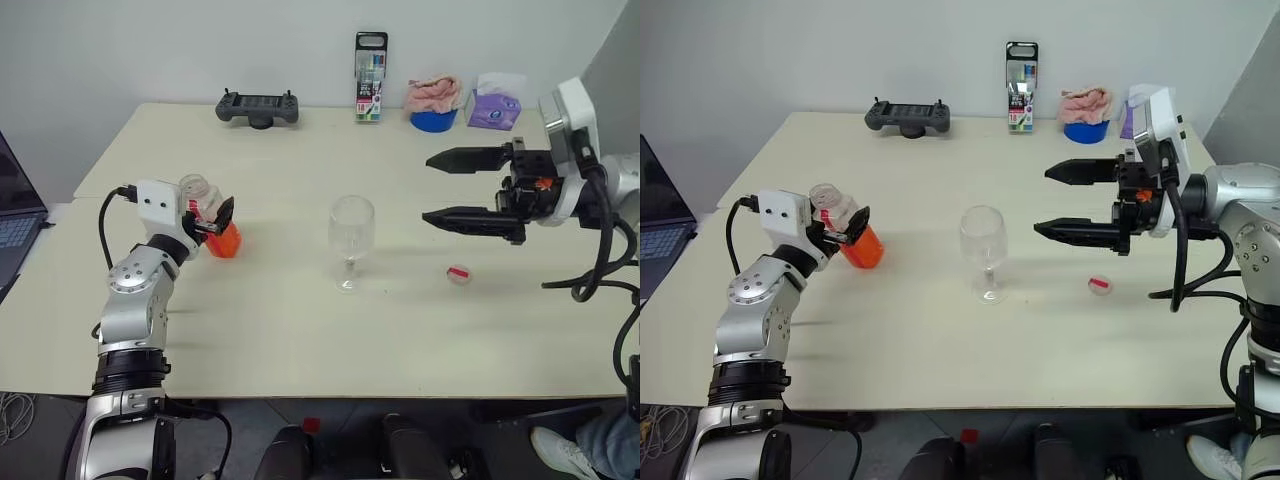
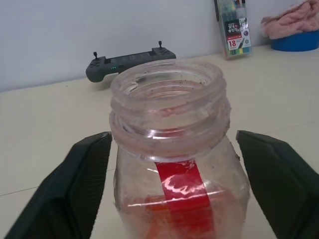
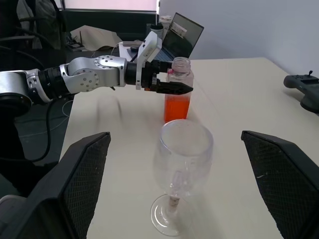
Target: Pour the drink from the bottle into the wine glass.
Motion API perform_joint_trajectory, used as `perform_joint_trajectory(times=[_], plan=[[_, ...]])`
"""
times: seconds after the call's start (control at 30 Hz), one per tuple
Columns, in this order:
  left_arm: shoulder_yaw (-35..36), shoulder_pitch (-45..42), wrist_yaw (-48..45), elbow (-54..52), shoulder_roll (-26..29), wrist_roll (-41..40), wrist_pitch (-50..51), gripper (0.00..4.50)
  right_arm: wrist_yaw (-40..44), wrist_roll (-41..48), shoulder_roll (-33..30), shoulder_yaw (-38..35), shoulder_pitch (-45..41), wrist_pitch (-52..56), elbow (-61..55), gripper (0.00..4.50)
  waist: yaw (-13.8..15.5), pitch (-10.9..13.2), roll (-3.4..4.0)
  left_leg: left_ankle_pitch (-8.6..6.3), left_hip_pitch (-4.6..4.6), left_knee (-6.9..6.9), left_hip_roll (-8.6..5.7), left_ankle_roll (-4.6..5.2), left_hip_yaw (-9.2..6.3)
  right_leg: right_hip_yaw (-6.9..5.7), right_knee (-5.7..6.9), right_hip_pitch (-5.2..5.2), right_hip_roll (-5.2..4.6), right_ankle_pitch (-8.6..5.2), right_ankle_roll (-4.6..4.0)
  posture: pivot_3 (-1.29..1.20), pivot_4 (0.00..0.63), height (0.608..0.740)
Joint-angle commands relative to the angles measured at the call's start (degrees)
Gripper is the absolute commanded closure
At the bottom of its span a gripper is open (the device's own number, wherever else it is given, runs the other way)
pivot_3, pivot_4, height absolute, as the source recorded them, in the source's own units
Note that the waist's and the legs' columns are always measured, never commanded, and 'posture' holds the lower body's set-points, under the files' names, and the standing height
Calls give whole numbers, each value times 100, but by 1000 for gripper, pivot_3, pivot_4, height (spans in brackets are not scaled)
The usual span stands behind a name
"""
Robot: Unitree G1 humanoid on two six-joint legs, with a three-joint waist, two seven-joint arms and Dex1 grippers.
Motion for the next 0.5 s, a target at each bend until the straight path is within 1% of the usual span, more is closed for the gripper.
perform_joint_trajectory(times=[0.03, 0.1, 0.13, 0.23, 0.33, 0.4, 0.5], plan=[[126, -41, 3, -89, 33, -23, -158, 1547, -145, 70, -63, -202, 18, 7, -230, 0, 0, 0, 0, 0, 0, 1, 0, 0, 0, 0, 0, 0, 0, 0, 1, 0, 150, 740], [143, -80, -12, -41, 59, -33, -162, 2174, -284, 62, -25, -241, 71, 12, -274, 0, 1, 0, 0, 0, 0, 1, 0, 0, 0, 0, 0, 0, 0, -1, 2, 0, 150, 740], [147, -109, -21, 0, 74, -33, -175, 2379, -365, 76, -3, -266, 105, 31, -300, 0, 1, 0, 0, 0, 0, 1, 1, 0, 0, -1, 0, 0, 0, -1, 2, 0, 150, 740], [132, -267, -111, 104, 144, -46, -224, 2394, -688, 93, 70, -381, 321, 71, -433, 0, 4, 0, 0, 0, 1, 2, 1, 0, 0, -1, 2, 0, 0, -1, 2, 0, 150, 740], [67, -477, -376, -8, 272, -105, -204, 2394, -1177, 157, 290, -621, 645, 77, -579, 0, 6, 2, -3, 0, -1, 2, 1, 0, -1, -2, 3, 0, 1, -2, 4, 0, 150, 740], [-98, -674, -688, -220, 426, -69, -209, 2394, -1476, 212, 421, -827, 1061, 112, -797, 0, 8, 6, -11, 1, -5, 3, 1, -1, -3, -3, 3, -2, 2, -1, 2, 0, 150, 740], [-546, -945, -1217, -400, 715, 252, -504, 2394, -1724, 267, 462, -973, 1687, 143, -1224, 0, 32, 8, -15, 1, -24, 4, -3, -1, -15, -7, 2, -11, 1, 4, -3, 0, 150, 740]])
